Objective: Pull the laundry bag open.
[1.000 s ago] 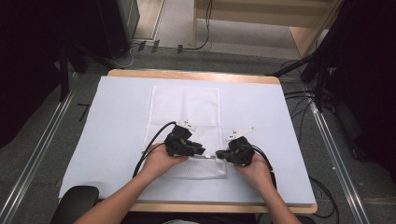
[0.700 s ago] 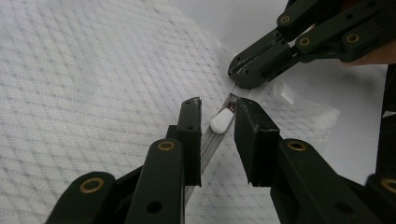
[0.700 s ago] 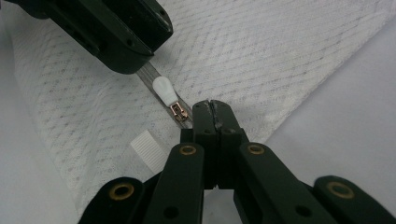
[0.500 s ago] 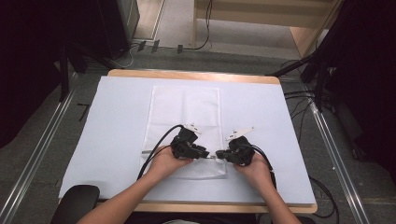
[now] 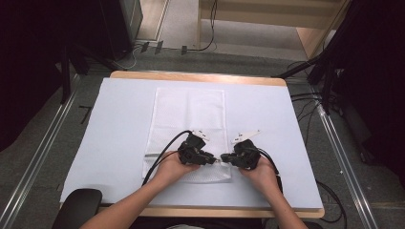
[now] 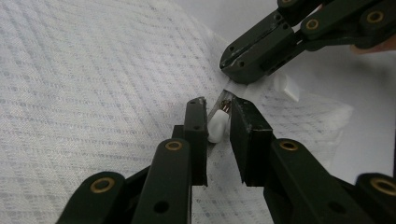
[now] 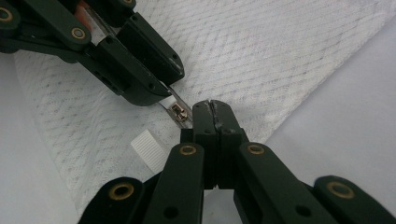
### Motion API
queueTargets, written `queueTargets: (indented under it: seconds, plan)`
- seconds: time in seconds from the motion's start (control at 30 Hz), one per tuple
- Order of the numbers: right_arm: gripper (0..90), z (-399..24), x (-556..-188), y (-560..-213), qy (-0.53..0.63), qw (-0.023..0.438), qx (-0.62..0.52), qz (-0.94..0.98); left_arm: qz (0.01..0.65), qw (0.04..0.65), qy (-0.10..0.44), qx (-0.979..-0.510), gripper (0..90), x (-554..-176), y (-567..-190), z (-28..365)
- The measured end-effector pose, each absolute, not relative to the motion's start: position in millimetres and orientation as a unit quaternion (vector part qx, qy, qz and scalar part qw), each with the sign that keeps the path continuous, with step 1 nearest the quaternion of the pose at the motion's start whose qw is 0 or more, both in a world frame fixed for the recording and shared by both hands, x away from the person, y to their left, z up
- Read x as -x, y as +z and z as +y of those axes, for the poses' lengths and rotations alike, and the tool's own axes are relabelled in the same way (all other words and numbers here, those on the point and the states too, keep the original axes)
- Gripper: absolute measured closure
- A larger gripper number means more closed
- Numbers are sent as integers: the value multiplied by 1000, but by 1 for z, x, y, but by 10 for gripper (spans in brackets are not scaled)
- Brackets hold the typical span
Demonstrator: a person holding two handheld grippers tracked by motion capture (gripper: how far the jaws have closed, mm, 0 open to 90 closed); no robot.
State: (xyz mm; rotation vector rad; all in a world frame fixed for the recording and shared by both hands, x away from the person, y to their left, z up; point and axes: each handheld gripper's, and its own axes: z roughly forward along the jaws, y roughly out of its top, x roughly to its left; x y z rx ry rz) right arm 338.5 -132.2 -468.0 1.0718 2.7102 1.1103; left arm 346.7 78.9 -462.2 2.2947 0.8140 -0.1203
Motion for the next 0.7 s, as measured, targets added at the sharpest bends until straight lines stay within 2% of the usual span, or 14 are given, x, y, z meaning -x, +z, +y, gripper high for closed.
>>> queueTargets:
  seconds: [0.7]
  plan:
    - [900,-132,-339,-468,355,16,-336,872,320,357,-77,-875,878,-347,-466,76]
